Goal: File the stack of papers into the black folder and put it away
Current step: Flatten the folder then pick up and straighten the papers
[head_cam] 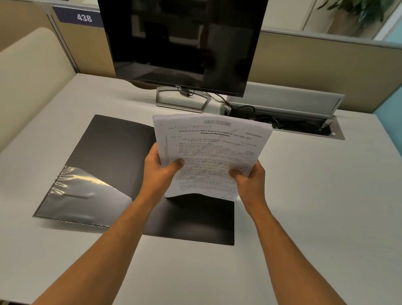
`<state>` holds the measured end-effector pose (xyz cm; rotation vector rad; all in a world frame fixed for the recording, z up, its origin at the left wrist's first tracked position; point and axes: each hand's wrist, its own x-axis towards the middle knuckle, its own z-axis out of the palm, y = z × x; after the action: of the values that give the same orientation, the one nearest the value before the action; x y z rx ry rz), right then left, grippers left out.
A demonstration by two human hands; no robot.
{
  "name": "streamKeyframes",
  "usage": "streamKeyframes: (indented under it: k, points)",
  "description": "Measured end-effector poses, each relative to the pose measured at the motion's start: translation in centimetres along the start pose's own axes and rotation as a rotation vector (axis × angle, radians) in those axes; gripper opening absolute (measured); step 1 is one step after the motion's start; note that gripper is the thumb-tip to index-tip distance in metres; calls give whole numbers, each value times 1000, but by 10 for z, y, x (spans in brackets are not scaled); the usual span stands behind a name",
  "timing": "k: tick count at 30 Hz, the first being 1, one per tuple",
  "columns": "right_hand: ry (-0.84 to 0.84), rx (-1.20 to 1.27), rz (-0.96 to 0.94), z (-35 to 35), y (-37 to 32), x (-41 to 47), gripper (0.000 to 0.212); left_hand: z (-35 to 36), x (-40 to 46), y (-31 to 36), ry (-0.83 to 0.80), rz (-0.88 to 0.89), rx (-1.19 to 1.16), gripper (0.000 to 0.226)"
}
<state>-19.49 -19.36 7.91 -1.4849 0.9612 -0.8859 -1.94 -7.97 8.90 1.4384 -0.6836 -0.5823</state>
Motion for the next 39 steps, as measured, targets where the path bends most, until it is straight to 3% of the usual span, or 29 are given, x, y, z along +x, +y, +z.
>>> streamKeyframes:
  k: [12,16,29,39]
  points:
    - [68,36,-30,4,-10,-4,50,8,-2,11,72,52,-59,42]
    - [51,28,12,8,-2,-9,59,10,-13,-4,83,-41,-29,44]
    - [41,-10,112,13,2,-13,42,18,-15,-12,119,-118,3,29]
    - [-6,-74,170,18,21,-18,33,16,-12,-25,83,-226,-1,34]
